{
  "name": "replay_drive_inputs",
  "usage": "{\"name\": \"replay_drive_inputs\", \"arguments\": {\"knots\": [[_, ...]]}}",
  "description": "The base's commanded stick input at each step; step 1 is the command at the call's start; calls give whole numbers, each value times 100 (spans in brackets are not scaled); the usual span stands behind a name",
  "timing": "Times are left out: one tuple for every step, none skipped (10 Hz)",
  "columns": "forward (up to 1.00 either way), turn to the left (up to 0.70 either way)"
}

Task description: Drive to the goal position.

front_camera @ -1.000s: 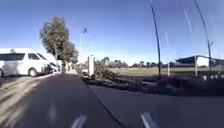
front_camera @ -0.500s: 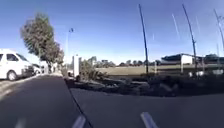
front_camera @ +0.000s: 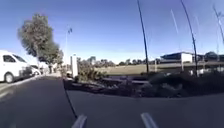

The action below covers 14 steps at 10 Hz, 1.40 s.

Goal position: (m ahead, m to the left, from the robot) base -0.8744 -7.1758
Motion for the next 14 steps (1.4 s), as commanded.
{"name": "replay_drive_inputs", "arguments": {"knots": [[0, -100], [0, -100], [0, -100], [0, -100], [0, -100], [0, -100], [0, -100], [0, -100], [0, -100], [0, -100], [0, -100], [0, -100], [0, -100], [0, -100]]}}
